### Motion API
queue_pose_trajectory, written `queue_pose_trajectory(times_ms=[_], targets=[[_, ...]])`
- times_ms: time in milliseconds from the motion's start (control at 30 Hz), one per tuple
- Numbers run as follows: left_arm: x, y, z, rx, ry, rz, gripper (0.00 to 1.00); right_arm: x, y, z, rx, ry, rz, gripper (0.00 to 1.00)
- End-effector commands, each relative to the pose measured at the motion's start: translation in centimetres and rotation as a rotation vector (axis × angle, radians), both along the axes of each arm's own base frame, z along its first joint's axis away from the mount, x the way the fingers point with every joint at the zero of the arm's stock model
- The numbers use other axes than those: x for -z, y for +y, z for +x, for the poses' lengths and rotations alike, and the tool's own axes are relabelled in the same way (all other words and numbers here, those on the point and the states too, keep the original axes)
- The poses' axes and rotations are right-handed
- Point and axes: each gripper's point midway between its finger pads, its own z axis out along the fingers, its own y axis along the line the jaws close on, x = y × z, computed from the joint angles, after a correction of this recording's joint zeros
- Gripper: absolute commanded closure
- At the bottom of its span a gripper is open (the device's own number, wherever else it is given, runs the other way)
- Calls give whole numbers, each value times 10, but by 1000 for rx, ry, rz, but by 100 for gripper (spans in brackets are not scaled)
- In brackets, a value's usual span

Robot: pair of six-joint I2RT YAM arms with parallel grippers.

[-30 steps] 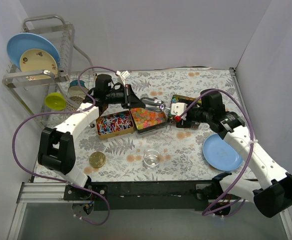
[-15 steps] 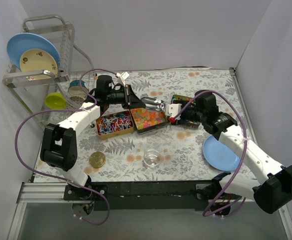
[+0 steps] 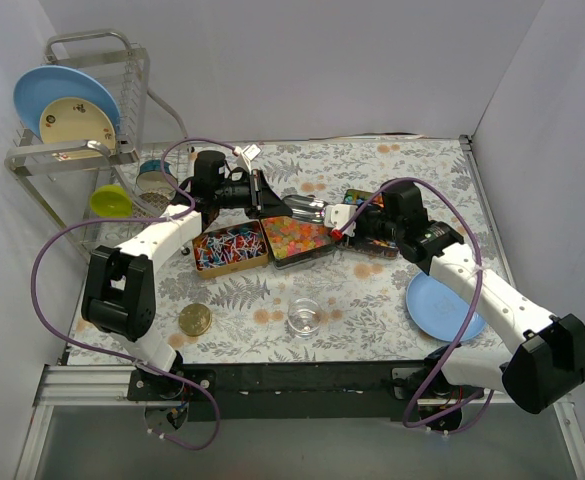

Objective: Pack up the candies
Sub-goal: Pick up the spatula from the center of the board.

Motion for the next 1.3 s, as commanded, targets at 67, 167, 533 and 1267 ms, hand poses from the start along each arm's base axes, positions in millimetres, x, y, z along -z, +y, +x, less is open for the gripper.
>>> queue_pose_trajectory(times_ms=[67,167,533,1267], targets=[[-9,1,-2,11,-22,-19,100,-24,7,6,8,-59,58,61],[-9,1,0,4,-17,-18,100,-28,7,5,9,-79,68,60],[-8,1,1,-1,-5,-18,100,-30,9,4,24,-102,76,70],[-8,1,4,-10,-27,-19,100,-26,10,8,52,-84,67,99]])
